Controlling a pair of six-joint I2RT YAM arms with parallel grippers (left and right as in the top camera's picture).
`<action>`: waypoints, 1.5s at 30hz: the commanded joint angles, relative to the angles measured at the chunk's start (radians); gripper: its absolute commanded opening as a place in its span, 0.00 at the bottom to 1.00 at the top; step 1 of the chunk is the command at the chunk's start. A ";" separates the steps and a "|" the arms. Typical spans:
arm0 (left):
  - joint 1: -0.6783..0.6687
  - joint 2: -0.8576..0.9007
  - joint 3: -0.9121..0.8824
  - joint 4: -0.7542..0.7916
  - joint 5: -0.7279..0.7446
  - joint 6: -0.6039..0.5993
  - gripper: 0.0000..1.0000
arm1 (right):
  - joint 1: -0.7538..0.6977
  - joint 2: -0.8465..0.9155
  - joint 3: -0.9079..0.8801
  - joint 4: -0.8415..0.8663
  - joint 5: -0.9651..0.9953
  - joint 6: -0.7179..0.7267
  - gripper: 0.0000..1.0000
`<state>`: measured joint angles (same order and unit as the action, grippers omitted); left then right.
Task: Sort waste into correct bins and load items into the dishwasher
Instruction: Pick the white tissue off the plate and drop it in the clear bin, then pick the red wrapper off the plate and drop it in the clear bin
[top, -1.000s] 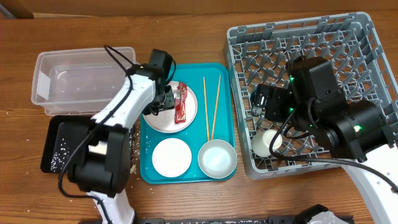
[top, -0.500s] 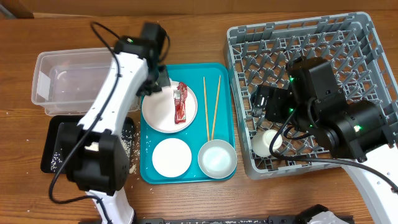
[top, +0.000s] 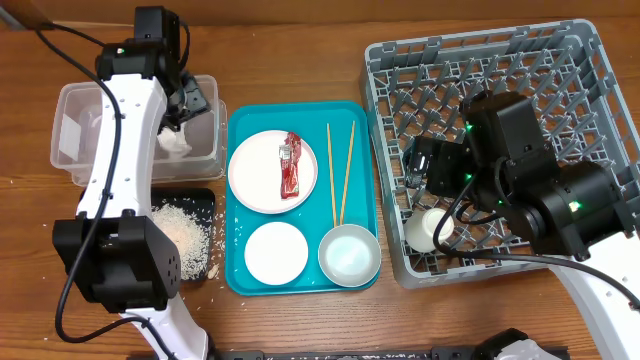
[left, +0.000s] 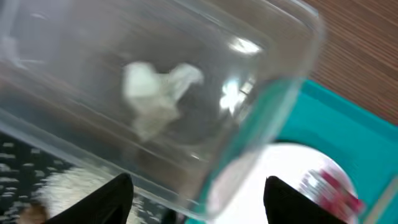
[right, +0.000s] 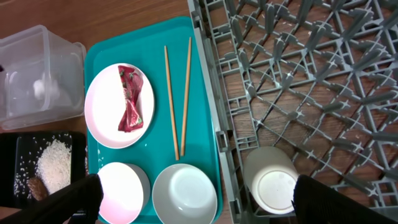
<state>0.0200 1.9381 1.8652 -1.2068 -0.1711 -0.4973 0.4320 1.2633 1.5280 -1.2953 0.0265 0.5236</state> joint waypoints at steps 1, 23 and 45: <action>-0.074 0.005 0.009 -0.007 0.253 0.051 0.69 | -0.002 -0.005 0.014 0.004 0.008 -0.003 1.00; -0.410 0.291 -0.073 0.014 0.074 0.097 0.04 | -0.002 -0.005 0.014 -0.018 0.009 -0.003 1.00; 0.012 0.048 0.161 -0.145 0.016 0.052 0.26 | -0.002 -0.005 0.014 -0.023 0.008 -0.003 1.00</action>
<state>0.0078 1.9049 2.0518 -1.3605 -0.1467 -0.4271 0.4320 1.2633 1.5280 -1.3220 0.0265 0.5228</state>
